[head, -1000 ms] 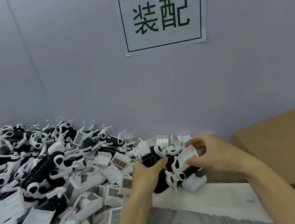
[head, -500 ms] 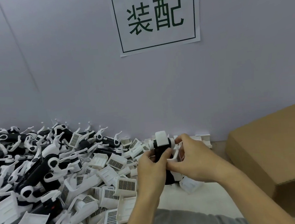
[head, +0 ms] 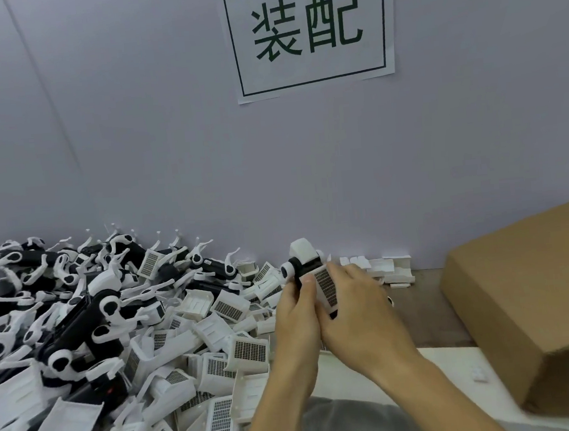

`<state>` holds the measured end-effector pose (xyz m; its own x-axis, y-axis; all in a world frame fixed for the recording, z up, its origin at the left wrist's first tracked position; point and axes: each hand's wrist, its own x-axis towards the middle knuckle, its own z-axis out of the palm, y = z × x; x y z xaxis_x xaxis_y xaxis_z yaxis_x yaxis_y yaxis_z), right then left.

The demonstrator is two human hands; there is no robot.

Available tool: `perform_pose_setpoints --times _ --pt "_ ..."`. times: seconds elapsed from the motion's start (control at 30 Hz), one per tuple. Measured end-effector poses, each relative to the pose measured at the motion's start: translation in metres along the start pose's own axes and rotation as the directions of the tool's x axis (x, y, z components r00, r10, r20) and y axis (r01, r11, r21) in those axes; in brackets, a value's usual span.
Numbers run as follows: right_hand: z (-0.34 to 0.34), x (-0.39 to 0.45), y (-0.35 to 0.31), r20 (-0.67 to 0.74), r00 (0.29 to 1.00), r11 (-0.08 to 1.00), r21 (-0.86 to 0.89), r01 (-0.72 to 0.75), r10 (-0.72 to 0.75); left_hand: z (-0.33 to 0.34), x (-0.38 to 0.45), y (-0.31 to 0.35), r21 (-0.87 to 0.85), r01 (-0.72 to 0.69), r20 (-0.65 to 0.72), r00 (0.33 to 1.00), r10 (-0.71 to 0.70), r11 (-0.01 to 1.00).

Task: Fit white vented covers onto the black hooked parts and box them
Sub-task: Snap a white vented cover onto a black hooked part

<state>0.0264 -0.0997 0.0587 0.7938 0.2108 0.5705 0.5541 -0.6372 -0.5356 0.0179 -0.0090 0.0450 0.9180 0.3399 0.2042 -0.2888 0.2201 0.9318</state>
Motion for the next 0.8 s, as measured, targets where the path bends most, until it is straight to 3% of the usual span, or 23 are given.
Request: perform_pose_setpoints --times 0.2,0.37,0.47,0.53,0.63,0.7,0.8 --pt "0.003 0.001 0.004 -0.112 0.993 0.994 0.104 0.039 -0.027 -0.004 0.003 -0.001 -0.088 0.030 -0.001 1.000 -0.031 0.996" --pt "0.003 0.003 0.008 0.035 0.990 0.978 0.165 0.126 -0.134 -0.013 0.006 -0.003 -0.087 0.051 -0.108 0.992 -0.061 0.995" --pt "0.000 0.006 0.012 -0.011 0.999 0.928 0.373 -0.026 0.032 -0.015 0.007 -0.006 -0.054 0.044 -0.087 0.995 -0.048 0.998" --pt "-0.002 0.007 0.015 0.084 0.986 0.846 0.505 -0.170 0.147 -0.012 0.005 -0.005 -0.032 0.009 -0.022 1.000 -0.010 0.999" --pt "-0.004 0.007 0.015 0.270 0.940 0.645 0.685 -0.340 0.210 -0.008 0.002 -0.004 0.023 -0.068 -0.015 0.998 0.068 0.997" --pt "-0.005 0.006 0.013 0.310 0.922 0.505 0.772 -0.386 0.231 -0.008 0.003 -0.004 0.050 -0.106 -0.043 0.993 0.108 0.993" --pt "-0.001 0.006 0.014 0.260 0.929 0.551 0.750 -0.366 0.262 -0.007 0.002 -0.004 0.151 -0.151 -0.068 0.984 0.163 0.977"
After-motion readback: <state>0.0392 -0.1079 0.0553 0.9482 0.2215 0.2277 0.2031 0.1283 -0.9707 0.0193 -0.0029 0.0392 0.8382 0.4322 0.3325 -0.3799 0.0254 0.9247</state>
